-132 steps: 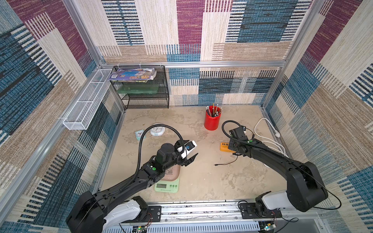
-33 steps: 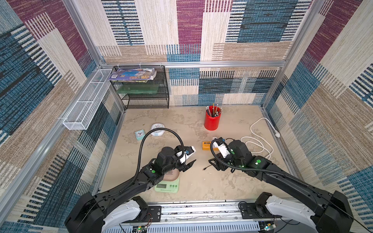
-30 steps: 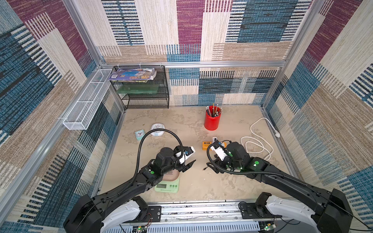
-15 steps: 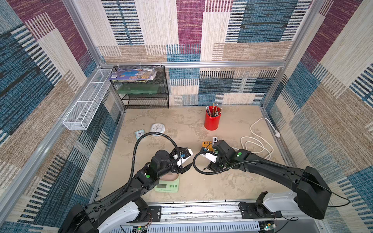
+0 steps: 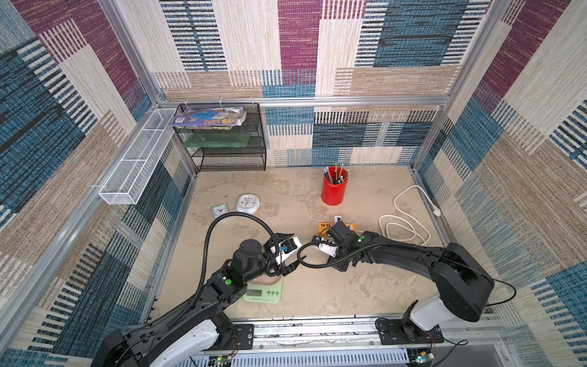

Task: Charge the electronic scale
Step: Pick up the charging cable from the center of the board.

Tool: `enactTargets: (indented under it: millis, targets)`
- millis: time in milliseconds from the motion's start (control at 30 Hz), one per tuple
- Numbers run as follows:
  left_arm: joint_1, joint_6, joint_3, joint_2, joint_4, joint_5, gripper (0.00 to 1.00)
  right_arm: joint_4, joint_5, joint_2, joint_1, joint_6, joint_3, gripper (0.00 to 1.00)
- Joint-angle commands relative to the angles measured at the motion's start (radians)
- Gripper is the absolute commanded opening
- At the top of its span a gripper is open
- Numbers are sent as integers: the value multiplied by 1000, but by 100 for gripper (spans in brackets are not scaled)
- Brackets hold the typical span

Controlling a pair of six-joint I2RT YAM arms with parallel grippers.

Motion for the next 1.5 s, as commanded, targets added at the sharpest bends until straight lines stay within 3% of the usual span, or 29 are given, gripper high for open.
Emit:
enactTargets:
  millis: [0, 167, 300, 433, 633, 833, 1067, 1167, 1300, 1467]
  targets:
    - [2, 12, -3, -2, 19, 15, 79, 51, -17, 22, 5, -33, 13, 55]
    - [0, 14, -4, -5, 19, 12, 79, 80, -34, 53, 1, -48, 21, 40]
    - [1, 16, -3, -2, 22, 9, 79, 93, -67, 55, -15, -51, 39, 10]
    - [1, 10, -2, 10, 27, 12, 79, 151, -148, 32, -63, -43, 43, 3]
    - [16, -69, -4, 98, 103, -4, 79, 332, -355, -69, -149, -57, -19, 3]
    - [91, -181, 98, 272, 86, 191, 78, 429, -539, -144, -236, -75, -54, 3]
    - [155, -165, 231, 427, 32, 436, 65, 428, -643, -160, -276, -115, -59, 5]
    - [179, -158, 259, 467, 42, 465, 62, 421, -682, -159, -290, -127, -61, 5]
    - [198, -104, 323, 531, -8, 534, 52, 414, -737, -165, -309, -142, -62, 5]
    - [205, -66, 362, 583, -7, 576, 51, 404, -753, -175, -314, -156, -61, 5]
